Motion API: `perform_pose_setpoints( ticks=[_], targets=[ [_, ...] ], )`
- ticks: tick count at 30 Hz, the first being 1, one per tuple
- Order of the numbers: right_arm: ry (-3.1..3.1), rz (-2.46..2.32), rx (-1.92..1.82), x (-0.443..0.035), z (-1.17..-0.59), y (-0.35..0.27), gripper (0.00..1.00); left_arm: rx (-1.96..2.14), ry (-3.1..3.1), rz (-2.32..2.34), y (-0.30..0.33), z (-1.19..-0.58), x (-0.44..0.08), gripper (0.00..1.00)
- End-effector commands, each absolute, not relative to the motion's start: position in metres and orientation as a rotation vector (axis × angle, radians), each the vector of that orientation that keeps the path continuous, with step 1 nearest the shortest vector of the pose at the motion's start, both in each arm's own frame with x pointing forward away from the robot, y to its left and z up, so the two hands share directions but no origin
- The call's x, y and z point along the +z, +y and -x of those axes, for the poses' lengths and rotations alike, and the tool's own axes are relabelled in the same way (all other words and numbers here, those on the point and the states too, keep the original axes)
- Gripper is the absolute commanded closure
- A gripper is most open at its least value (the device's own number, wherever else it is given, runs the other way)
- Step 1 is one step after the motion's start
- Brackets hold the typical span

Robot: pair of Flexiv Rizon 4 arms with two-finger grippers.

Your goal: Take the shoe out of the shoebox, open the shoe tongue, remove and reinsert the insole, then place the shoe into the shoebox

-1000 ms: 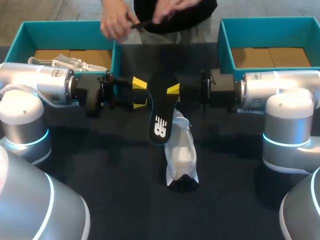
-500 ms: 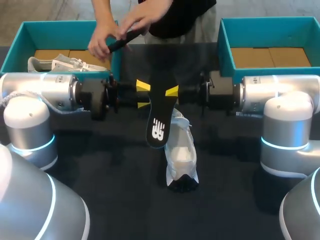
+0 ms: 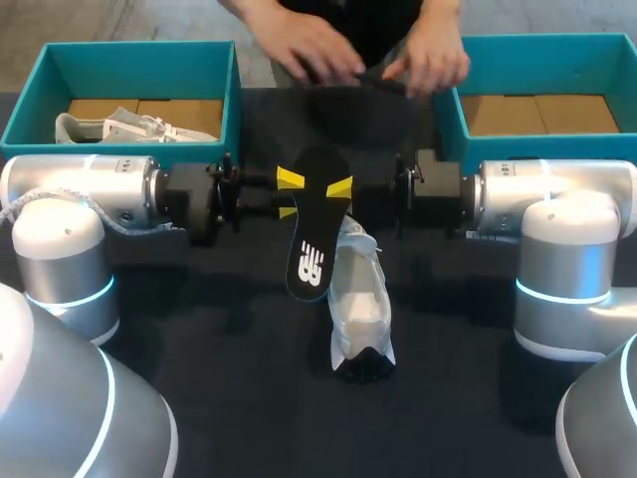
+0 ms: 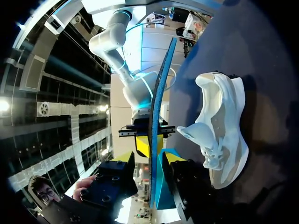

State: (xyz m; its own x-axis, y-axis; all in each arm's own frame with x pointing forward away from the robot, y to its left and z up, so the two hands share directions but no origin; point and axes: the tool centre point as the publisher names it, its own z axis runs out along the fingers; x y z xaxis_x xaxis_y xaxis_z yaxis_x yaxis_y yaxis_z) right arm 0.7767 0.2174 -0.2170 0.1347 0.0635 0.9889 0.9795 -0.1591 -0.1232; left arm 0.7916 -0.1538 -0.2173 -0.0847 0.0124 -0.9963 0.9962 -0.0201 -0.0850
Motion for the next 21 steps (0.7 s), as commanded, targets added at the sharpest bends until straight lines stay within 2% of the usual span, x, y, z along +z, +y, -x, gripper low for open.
perform_pose_setpoints(
  ticks=[1, 9, 18, 21],
  targets=[
    [-1.082, 1.438, -1.192, -0.2189, -0.7752, 0.2213, 1.00, -1.276, 1.273, -1.190, -0.1561, -0.7902, -0.2182, 0.63],
    [-1.073, 1.434, -1.199, -0.2207, -0.7744, 0.2218, 1.00, -1.277, 1.283, -1.200, -0.1602, -0.7882, -0.2204, 0.75],
    [-1.067, 1.430, -1.200, -0.2220, -0.7737, 0.2218, 1.00, -1.277, 1.293, -1.211, -0.1634, -0.7884, -0.2232, 0.76],
    [-1.066, 1.429, -1.202, -0.2220, -0.7736, 0.2217, 1.00, -1.274, 1.297, -1.211, -0.1638, -0.7892, -0.2238, 0.81]
  ],
)
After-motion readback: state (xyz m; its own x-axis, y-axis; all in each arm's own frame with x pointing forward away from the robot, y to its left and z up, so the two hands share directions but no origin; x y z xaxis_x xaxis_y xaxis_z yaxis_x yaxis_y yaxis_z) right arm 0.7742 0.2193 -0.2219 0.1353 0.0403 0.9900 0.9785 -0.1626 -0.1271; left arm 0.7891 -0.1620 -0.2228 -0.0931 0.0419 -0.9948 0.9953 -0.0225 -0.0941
